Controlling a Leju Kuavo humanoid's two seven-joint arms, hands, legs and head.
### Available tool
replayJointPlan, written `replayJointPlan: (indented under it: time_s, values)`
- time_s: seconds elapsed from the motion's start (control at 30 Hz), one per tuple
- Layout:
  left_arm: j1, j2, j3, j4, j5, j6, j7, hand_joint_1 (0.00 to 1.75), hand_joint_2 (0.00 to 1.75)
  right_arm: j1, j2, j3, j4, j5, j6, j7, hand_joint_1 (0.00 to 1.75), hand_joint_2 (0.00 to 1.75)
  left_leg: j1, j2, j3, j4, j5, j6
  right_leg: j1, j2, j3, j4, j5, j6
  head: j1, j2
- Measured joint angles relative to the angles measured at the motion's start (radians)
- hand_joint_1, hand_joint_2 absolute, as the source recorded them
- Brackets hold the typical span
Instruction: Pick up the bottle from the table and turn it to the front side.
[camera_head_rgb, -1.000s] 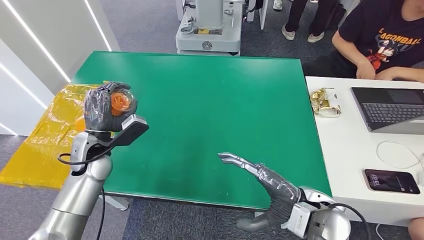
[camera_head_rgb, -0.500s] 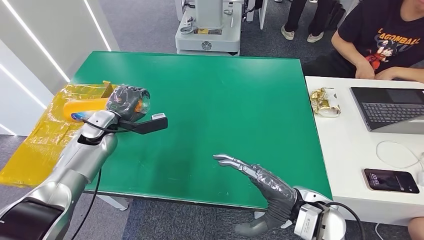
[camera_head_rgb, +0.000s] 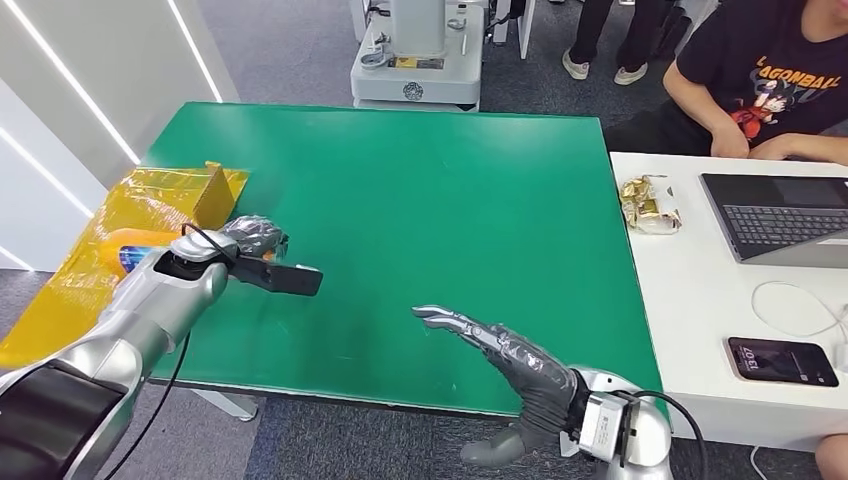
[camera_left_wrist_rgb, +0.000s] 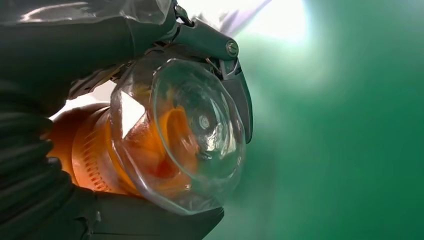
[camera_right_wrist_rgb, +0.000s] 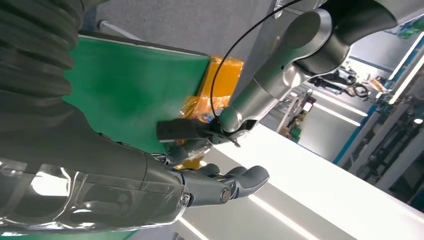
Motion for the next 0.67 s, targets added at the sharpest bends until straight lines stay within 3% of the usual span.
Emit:
replayJointPlan:
  time_s: [0.23,0.43,0.67]
  values:
    - [-0.008,0.058,-0.014,0.033,0.016,-0.102,-0.019,1.75,1.75,-0.071,0.002,0.013,0.065,-0.043,0.000,0.000,0.00,1.75,0.000,0.000,0.000,0.000,0.001,-0.001,0.000,0.000,0.000,0.000,0.000,0.000,0.000,0.000]
    - [-0.008,0.097,-0.015,0.042,0.043,-0.117,-0.088,1.75,1.75,-0.089,0.003,0.017,0.096,-0.062,0.000,0.000,0.00,1.75,0.000,-0.001,-0.001,0.000,0.001,-0.001,0.000,-0.001,0.000,0.000,0.000,0.000,0.000,0.000]
    - [-0.007,0.105,-0.015,0.043,0.061,-0.108,-0.142,1.75,1.75,-0.116,0.003,0.019,0.124,-0.089,0.000,0.000,0.00,1.75,0.000,-0.001,-0.001,0.000,0.001,-0.001,0.000,-0.001,-0.001,0.000,0.000,0.000,0.000,0.000]
